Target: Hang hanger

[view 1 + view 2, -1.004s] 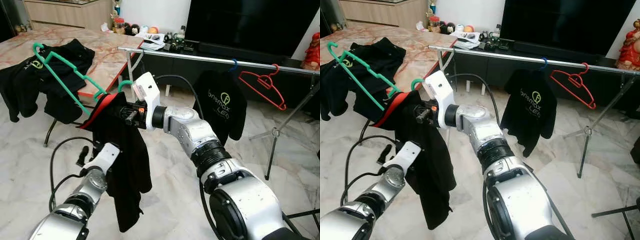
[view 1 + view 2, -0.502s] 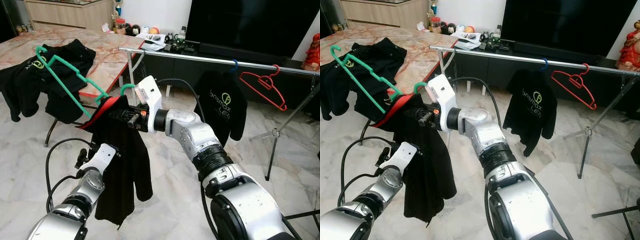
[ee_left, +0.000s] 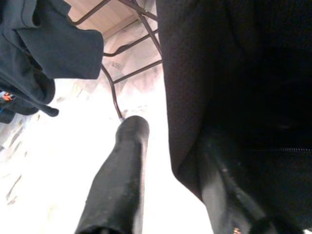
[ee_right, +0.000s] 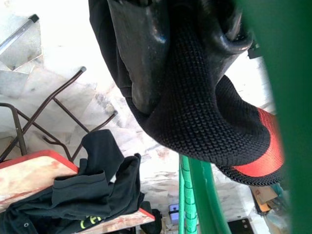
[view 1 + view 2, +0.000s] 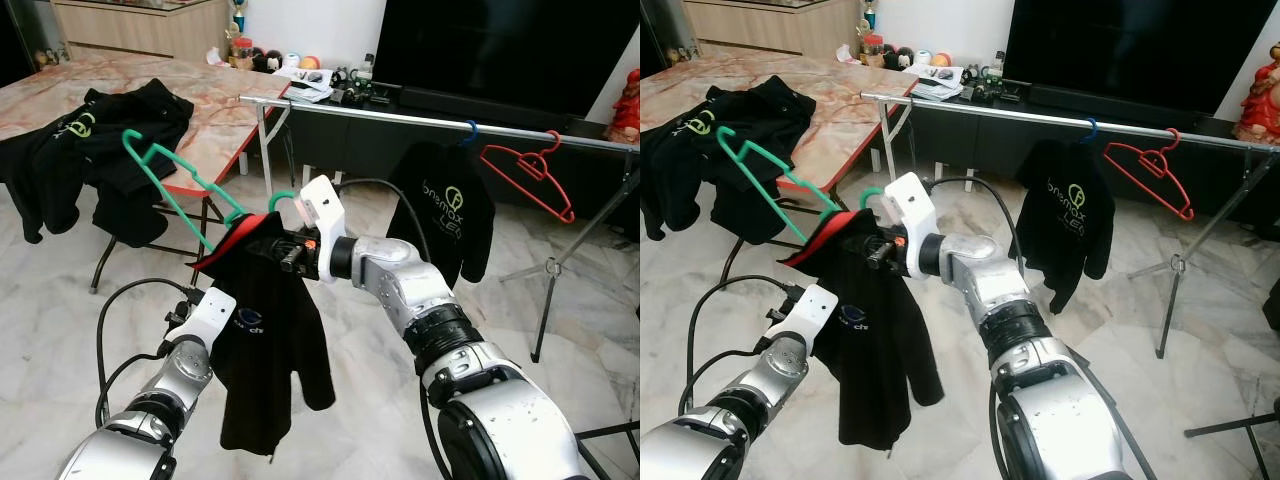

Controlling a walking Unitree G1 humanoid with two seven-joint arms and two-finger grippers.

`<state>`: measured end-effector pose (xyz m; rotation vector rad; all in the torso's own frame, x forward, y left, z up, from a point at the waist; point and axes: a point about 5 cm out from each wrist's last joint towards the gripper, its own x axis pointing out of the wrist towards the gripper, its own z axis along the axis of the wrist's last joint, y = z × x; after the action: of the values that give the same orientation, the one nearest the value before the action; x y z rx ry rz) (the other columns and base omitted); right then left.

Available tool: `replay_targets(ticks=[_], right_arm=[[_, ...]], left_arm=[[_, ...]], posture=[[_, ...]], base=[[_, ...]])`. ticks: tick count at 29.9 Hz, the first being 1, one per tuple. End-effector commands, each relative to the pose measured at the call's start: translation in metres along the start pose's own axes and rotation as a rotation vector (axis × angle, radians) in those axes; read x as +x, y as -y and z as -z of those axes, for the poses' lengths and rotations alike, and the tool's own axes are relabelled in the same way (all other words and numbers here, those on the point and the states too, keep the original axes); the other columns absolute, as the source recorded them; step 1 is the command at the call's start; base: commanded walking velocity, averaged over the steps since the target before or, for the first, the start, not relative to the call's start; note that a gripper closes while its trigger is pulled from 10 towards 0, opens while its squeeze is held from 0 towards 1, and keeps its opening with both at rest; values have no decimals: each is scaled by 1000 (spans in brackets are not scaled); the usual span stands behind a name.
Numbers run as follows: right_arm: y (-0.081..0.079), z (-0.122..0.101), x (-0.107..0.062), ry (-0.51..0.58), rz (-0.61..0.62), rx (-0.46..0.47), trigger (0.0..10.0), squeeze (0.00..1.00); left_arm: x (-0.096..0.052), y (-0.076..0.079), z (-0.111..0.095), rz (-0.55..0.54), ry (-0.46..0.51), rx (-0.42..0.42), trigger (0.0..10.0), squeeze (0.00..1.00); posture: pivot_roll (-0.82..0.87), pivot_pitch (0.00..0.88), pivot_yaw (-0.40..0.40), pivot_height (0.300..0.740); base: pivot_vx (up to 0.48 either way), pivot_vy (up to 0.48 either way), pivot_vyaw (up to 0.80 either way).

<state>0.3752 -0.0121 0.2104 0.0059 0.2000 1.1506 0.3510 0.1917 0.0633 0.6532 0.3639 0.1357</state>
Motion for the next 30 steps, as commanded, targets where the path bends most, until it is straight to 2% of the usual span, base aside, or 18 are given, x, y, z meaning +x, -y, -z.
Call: replay_targets(ticks=[1,9,12,13,14,16,19,24,25,30], right_arm=[[0,-10,-2,24,4,-37,10000,0],[1,-11,-4,33,6,-39,10000,0],[0,-11,-5,38,-4,-49,10000,0],[0,-11,-5,38,-4,-49,10000,0],[2,-10,-7,34,-3,-54,10000,0],[3,-7,-9,29,-2,-60,10000,0],[13,11,-23,-37,20,-142,10000,0],[27,34,-45,-124,50,-160,10000,0],[27,34,-45,-124,50,-160,10000,0],[41,54,-72,-206,93,-172,10000,0]], left_arm=[[-2,4,3,27,-1,-17,0,0],[-3,10,3,76,2,-40,0,0],[-4,15,3,120,-2,-141,0,0],[-4,15,3,120,-2,-141,0,0],[-5,17,2,151,7,-203,0,0],[-5,18,1,163,14,-215,0,0],[-6,17,4,161,12,-228,0,0],[-7,13,13,149,-13,-269,0,0],[-7,13,13,149,-13,-269,0,0],[-8,10,23,138,-40,-296,0,0]], posture=[[93,0,-81,740],[93,0,-78,740],[92,0,-78,740],[92,0,-78,740],[92,0,-78,740],[92,0,-80,740],[95,0,-82,740],[96,0,-86,740],[96,0,-86,740],[93,0,-84,740]], base=[[0,0,0],[0,0,0],[0,0,0],[0,0,0],[0,0,0],[0,0,0],[0,0,0],[0,0,0],[0,0,0],[0,0,0]])
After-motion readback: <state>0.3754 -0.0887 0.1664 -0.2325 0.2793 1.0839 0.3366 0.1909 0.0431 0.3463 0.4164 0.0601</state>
